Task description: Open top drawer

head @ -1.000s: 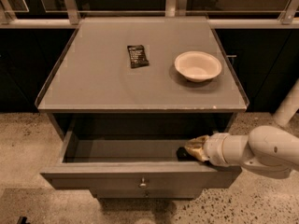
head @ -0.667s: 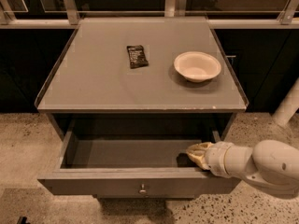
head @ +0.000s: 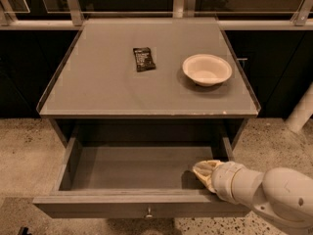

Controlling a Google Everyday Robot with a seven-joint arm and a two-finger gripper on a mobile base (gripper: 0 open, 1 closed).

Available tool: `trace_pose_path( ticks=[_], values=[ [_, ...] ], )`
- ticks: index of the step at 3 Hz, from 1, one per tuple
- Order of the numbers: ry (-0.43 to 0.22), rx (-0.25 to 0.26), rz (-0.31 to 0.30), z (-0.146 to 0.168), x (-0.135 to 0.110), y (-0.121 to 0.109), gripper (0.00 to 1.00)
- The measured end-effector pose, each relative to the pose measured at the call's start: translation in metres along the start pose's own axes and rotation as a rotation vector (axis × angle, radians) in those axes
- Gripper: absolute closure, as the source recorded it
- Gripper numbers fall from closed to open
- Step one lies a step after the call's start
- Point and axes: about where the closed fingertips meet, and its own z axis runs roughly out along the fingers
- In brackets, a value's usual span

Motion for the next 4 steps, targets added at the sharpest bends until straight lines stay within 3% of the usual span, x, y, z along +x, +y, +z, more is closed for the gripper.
trace_pose_path(
  ticks=[1, 2, 3, 4],
  values=[
    [-0.023, 0.102, -0.08, -0.025, -0.025, 0.002, 1.0],
    [-0.042, 0.212, -0.152, -0.05, -0.059, -0.012, 0.95],
    [-0.042, 0.217, -0.155, -0.052, -0.061, -0.012, 0.77],
    [-0.042, 0.217, -0.155, -0.052, -0.061, -0.012, 0.53]
  ],
)
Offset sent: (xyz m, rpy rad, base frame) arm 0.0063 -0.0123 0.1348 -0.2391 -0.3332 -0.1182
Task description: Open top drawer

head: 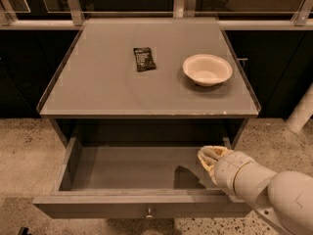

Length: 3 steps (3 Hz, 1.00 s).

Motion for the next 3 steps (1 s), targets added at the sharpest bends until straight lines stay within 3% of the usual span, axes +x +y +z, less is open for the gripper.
trace_pose_path(
  ticks=[2, 3],
  values=[
    [0.0, 0.0, 0.0, 0.0, 0.0, 0.0, 0.06],
    [0.0, 0.0, 0.0, 0.0, -0.0001, 0.0, 0.0]
  ],
)
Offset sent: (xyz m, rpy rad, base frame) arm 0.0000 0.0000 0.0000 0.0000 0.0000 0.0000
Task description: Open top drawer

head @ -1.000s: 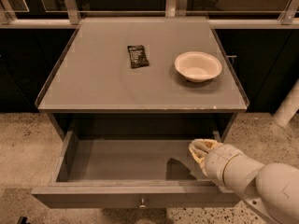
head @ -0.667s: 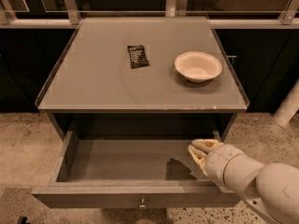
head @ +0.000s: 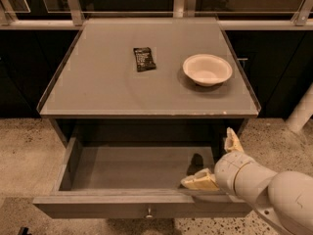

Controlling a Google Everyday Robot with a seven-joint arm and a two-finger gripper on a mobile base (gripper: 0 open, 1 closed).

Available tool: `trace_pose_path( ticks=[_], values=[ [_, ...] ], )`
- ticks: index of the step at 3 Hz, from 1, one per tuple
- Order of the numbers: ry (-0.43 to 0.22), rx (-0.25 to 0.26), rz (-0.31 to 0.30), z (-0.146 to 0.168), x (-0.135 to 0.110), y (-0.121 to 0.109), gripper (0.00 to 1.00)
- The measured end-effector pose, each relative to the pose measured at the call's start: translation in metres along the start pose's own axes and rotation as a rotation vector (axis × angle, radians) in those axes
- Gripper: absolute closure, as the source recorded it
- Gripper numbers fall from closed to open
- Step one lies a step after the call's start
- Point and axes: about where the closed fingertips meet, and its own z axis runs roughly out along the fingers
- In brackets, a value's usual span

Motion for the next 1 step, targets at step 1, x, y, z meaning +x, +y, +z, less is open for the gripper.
trace_pose_path(
  ticks=[1],
  values=[
    [0.0, 0.0, 0.0, 0.0, 0.0, 0.0, 0.0]
  ],
)
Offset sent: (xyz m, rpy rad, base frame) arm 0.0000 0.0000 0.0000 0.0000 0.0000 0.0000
